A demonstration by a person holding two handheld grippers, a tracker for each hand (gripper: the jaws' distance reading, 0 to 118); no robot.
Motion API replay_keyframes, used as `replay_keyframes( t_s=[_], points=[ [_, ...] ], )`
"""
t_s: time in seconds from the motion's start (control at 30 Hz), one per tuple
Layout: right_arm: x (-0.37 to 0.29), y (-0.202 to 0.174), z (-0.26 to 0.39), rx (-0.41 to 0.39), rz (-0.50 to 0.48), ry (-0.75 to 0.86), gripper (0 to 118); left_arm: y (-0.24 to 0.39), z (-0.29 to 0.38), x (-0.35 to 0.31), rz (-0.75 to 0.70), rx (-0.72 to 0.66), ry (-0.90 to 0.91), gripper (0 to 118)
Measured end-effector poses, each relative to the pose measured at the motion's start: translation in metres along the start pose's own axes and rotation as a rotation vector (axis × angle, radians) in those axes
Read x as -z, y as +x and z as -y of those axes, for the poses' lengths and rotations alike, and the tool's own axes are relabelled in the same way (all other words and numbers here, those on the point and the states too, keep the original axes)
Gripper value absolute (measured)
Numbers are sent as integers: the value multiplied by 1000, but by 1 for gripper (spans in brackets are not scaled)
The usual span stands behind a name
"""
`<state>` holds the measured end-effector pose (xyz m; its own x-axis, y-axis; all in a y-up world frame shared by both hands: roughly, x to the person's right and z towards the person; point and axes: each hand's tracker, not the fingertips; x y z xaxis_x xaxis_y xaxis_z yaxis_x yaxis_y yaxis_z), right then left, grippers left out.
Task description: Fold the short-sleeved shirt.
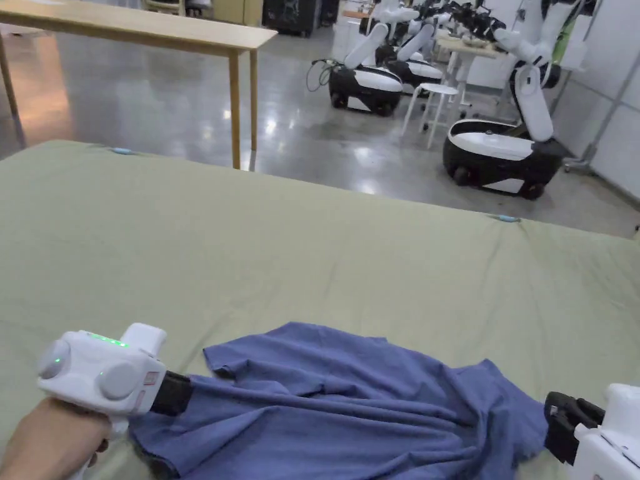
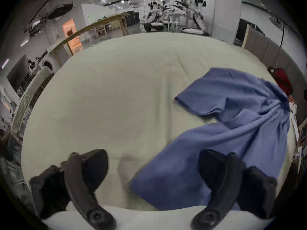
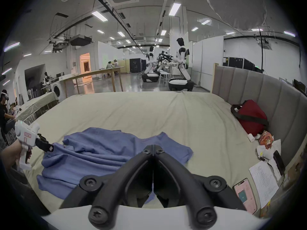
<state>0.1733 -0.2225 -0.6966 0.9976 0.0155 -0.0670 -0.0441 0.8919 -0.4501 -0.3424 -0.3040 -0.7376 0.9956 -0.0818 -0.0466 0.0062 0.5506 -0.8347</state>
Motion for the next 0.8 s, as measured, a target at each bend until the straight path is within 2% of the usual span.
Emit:
replay_keyframes(
  t_s=[0.03,0.1,0.2,0.23,0.27,0.33,0.4,0.43,0.5,0.53,0.57,0.6,0.63,0.73,0.77,0.8],
  points=[
    [3,9,0,5,19,-8,1,4,2,-1,-16,8,-6,86],
    [12,30,0,25,63,-31,1,11,8,-10,-11,8,20,75],
    [32,60,0,52,111,-75,1,26,7,-16,12,44,54,25],
    [41,70,-1,63,117,-97,1,34,8,-22,-10,70,70,12],
    [53,77,-1,73,126,-135,1,33,3,-4,-6,94,42,7],
    [76,87,-2,80,123,-182,1,36,-1,-3,-8,95,35,0],
    [99,92,-3,86,111,-226,2,28,0,-11,-2,45,88,0],
    [111,93,-3,87,111,-226,19,25,-2,-19,6,28,111,0],
    [135,92,-4,91,114,-255,37,21,-7,-37,29,15,147,0],
    [148,91,-3,85,140,-265,58,28,-7,-49,21,25,168,0],
    [161,91,-1,81,162,-286,88,30,-9,-56,18,31,184,0],
    [172,91,1,82,148,-303,105,31,-11,-60,20,36,193,0],
    [183,92,4,92,126,-328,109,31,-13,-65,19,37,205,0],
    [207,86,14,96,125,-421,108,36,-18,-65,32,36,212,0],
    [208,83,18,86,141,-467,107,36,-19,-64,30,38,214,0],
    [210,81,21,86,156,-495,98,36,-20,-62,31,38,214,0]
  ],
)
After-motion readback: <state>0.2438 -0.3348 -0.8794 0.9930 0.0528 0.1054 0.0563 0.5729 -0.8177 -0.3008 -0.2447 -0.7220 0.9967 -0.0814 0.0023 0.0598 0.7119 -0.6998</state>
